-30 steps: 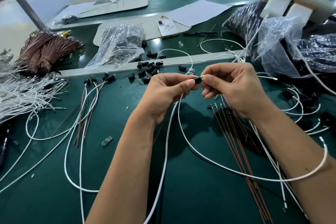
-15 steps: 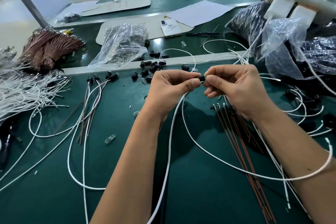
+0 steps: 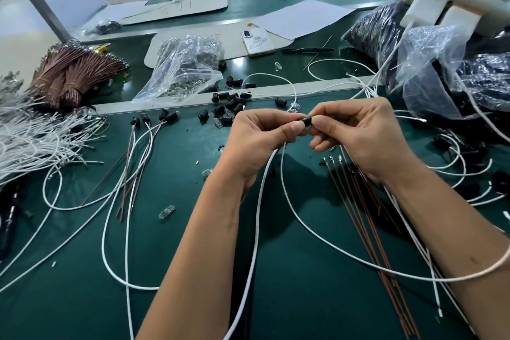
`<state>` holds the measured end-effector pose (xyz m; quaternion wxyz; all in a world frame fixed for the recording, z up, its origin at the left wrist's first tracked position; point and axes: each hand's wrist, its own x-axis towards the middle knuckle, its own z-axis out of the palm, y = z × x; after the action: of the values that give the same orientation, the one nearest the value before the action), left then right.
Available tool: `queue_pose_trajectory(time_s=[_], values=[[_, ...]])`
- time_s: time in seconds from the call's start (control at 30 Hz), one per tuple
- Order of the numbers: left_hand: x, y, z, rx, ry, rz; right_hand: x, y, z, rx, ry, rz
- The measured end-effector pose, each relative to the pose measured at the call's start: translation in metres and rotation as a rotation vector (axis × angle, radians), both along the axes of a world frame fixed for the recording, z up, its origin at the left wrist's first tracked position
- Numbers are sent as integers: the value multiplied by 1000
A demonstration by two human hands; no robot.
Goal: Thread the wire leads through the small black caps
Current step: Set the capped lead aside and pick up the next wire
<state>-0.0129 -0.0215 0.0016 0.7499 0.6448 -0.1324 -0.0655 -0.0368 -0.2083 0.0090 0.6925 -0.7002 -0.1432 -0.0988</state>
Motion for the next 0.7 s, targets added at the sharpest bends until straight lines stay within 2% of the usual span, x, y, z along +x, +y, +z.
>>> queue_pose_trajectory(time_s=[0.23,0.7], values=[[0,-10,1,-149,32,98,0,15,-5,109,-51,-137],[-7,-23,-4,-162,-11,156,1,18,-6,111,-95,-175]])
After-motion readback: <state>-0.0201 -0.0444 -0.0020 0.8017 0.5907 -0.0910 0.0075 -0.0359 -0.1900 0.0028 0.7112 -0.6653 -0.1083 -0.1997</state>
